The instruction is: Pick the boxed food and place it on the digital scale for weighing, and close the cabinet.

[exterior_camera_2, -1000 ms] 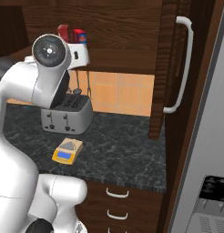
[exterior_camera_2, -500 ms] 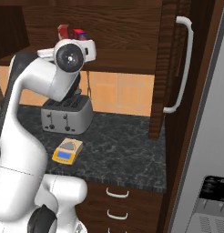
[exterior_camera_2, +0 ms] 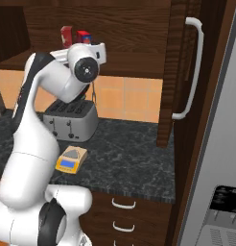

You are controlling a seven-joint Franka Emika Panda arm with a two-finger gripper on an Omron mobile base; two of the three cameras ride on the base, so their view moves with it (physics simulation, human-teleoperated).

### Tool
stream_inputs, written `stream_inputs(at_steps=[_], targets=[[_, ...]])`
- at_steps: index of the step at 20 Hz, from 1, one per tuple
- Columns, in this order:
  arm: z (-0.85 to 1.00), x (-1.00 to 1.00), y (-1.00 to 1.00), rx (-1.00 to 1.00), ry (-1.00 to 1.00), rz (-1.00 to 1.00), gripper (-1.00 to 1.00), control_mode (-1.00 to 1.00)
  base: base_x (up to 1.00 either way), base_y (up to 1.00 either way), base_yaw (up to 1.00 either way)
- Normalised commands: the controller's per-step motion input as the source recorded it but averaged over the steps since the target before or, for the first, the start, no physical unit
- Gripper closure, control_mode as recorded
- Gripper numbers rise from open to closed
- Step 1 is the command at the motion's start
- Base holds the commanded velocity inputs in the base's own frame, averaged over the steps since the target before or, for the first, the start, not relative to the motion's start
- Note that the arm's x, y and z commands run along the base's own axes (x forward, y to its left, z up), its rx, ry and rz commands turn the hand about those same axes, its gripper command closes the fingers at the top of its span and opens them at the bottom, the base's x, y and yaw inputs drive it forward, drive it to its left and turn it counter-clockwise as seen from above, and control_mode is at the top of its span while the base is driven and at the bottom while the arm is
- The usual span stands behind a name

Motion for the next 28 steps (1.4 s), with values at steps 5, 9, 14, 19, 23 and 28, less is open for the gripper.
stream_inputs(at_steps=[5, 9, 14, 19, 23, 28], targets=[[0.0, 0.23, 0.0, 0.09, 0.0, 0.03, -1.0, -1.0, 0.0, 0.0, 0.0], [0.0, 0.31, -0.08, 0.15, 0.04, 0.01, -1.0, -1.0, 0.0, 0.0, 0.0], [0.0, 0.42, -0.07, 0.02, 0.09, 0.01, -1.0, -1.0, 0.0, 0.0, 0.0], [-0.01, 0.46, 0.07, 0.0, 0.14, -0.01, -1.0, -1.0, 0.0, 0.0, 0.0], [0.0, 0.51, 0.18, -0.02, 0.06, 0.0, -1.0, -1.0, 0.0, 0.0, 0.0], [0.0, 0.41, 0.24, -0.03, 0.0, 0.0, -1.0, -1.0, 0.0, 0.0, 0.0]])
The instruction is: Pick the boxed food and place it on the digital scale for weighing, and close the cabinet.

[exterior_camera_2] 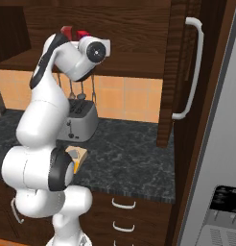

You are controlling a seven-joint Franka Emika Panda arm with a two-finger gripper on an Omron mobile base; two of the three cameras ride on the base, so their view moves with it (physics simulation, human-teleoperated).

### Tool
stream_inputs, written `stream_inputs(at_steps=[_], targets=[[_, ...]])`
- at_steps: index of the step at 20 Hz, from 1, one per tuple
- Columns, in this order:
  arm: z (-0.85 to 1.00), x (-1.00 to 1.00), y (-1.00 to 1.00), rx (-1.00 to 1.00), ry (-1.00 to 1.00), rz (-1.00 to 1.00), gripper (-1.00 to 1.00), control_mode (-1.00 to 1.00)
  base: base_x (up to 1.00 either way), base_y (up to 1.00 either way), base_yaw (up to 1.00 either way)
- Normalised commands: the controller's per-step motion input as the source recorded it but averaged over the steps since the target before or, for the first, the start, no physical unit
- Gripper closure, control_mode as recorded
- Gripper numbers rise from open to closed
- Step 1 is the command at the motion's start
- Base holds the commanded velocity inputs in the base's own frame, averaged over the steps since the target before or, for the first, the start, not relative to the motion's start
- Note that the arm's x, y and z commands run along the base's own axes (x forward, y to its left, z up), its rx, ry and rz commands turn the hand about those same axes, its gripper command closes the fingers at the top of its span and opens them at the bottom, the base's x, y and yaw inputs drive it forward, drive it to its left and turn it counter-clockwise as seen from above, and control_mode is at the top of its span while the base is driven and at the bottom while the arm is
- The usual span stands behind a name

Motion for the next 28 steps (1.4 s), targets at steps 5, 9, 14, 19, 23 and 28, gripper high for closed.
stream_inputs(at_steps=[5, 9, 14, 19, 23, 28], targets=[[0.0, 0.27, 0.02, 0.0, 0.0, 0.0, -1.0, -1.0, 0.0, 0.0, 0.0], [0.0, 0.32, 0.0, 0.0, 0.0, 0.0, -1.0, -1.0, 0.0, 0.0, 0.0], [0.0, 0.4, 0.01, 0.0, 0.0, 0.0, -1.0, -1.0, 0.0, 0.0, 0.0], [0.0, 0.47, 0.53, -0.09, 0.0, 0.0, -1.0, -1.0, 0.0, 0.0, 0.0], [0.0, 0.43, 0.41, -0.07, 0.01, 0.0, 1.0, -1.0, 0.0, 0.0, 0.0], [0.0, 0.18, 0.12, -0.02, 0.01, 0.0, 1.0, -1.0, 0.0, 0.0, 0.0]])
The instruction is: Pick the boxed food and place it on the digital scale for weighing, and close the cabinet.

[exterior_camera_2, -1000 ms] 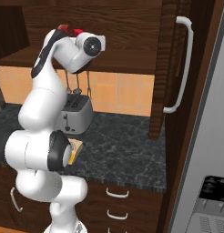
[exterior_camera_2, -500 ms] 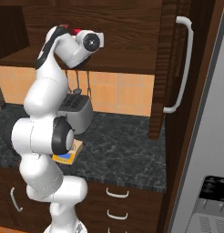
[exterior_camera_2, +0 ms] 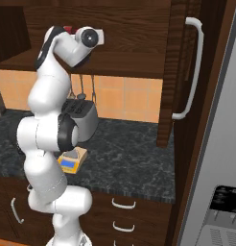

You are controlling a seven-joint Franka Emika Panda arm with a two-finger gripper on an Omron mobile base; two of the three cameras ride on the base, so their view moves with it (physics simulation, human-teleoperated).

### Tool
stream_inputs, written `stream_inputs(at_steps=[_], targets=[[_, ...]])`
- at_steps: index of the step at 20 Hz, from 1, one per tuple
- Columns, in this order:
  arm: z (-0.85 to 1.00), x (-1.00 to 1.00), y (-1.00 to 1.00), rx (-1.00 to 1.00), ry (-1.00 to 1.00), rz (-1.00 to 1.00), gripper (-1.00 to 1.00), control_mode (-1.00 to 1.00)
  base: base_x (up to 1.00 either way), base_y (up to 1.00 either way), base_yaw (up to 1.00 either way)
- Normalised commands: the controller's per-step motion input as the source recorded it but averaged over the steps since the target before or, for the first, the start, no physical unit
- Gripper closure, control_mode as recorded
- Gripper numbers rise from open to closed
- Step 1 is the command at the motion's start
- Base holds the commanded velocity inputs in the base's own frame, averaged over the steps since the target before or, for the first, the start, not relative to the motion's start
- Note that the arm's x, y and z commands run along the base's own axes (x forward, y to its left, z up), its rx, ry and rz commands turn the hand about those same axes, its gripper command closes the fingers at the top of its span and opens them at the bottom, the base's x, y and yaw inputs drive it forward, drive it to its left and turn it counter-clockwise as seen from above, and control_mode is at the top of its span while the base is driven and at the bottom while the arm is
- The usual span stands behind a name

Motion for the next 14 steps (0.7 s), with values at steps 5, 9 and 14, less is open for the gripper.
stream_inputs(at_steps=[5, 9, 14], targets=[[0.04, -0.36, 0.0, 0.0, -0.01, 0.0, 1.0, -1.0, 0.0, 0.0, 0.0], [0.02, -0.8, 0.05, 0.0, -0.02, 0.0, 1.0, -1.0, 0.0, 0.0, 0.0], [0.0, -0.79, 0.27, -0.02, -0.01, 0.0, 1.0, -1.0, 0.0, 0.0, 0.0]])
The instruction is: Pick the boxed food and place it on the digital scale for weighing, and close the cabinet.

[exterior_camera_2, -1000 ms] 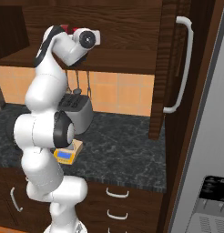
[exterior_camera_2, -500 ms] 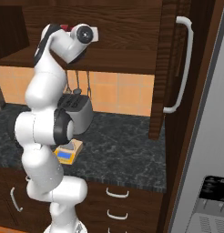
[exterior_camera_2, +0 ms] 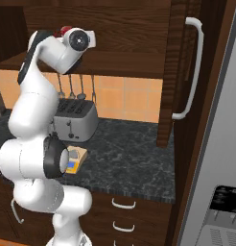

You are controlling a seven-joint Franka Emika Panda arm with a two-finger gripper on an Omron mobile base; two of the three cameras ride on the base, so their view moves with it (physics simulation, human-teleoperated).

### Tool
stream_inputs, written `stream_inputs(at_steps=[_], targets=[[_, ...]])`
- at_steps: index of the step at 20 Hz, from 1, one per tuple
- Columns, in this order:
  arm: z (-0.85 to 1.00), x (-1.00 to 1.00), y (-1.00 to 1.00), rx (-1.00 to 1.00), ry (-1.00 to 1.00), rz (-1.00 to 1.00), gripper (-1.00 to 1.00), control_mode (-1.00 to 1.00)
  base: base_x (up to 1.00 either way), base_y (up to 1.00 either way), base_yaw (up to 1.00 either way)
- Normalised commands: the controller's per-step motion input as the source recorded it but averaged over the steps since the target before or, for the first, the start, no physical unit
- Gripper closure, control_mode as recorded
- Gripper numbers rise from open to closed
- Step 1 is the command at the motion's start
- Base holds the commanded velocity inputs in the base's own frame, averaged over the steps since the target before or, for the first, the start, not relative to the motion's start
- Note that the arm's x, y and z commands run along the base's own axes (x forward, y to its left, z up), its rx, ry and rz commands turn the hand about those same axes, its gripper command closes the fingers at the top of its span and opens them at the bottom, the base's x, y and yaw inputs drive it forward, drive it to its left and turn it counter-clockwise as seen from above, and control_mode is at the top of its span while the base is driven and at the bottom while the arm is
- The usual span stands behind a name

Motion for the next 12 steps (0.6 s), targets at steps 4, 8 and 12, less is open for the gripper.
stream_inputs(at_steps=[4, 8, 12], targets=[[0.06, -0.97, 0.06, -0.04, -0.04, 0.0, 1.0, -1.0, 0.0, 0.0, 0.0], [0.18, -1.0, 0.0, -0.02, -0.05, 0.0, 1.0, -1.0, 0.0, 0.0, 0.0], [0.26, -1.0, 0.0, 0.0, -0.01, -0.03, 1.0, -1.0, 0.0, 0.0, 0.0]])
